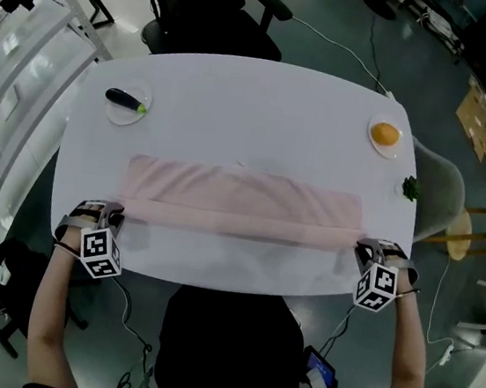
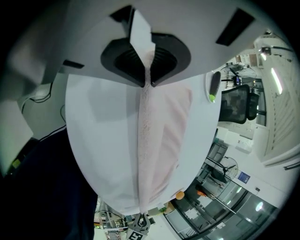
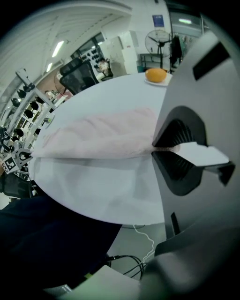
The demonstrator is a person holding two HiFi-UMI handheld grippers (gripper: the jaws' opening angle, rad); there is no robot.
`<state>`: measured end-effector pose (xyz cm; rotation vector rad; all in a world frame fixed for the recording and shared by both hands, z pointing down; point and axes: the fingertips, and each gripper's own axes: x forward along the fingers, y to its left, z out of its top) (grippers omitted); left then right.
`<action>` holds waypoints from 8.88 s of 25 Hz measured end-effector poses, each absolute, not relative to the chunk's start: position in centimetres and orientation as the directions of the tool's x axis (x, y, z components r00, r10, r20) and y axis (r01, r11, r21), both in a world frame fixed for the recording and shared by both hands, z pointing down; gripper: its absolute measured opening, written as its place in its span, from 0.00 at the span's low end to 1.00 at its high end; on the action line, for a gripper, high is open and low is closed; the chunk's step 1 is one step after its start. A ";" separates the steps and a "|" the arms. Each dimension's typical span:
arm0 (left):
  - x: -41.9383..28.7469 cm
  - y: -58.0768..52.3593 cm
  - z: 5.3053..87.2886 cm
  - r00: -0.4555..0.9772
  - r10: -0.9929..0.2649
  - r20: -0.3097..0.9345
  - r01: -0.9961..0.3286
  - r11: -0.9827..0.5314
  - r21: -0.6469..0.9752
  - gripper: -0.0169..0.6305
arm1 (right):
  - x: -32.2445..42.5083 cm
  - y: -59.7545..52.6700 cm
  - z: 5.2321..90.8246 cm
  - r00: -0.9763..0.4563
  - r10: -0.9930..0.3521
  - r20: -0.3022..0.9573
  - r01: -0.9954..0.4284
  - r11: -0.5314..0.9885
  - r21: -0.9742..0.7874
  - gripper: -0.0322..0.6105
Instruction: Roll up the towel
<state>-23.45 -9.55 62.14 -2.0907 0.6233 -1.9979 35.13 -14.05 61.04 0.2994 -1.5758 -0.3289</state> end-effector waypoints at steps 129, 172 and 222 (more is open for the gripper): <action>-26.6 -14.7 64.8 -0.121 -0.327 0.937 -0.333 -0.876 -0.349 0.09 | 35.3 -17.0 63.7 -0.059 -0.203 0.977 -0.326 0.929 0.174 0.17; -20.4 -17.1 63.3 -0.013 -0.470 0.883 -0.310 -0.837 -0.450 0.29 | 31.8 -20.3 62.2 -0.110 -0.423 0.899 -0.253 0.887 0.386 0.22; -8.8 -22.8 38.8 0.441 -0.882 0.165 -0.881 -0.390 0.267 0.59 | 9.1 -23.0 41.6 -0.709 -0.613 0.349 -0.680 0.726 -0.104 0.88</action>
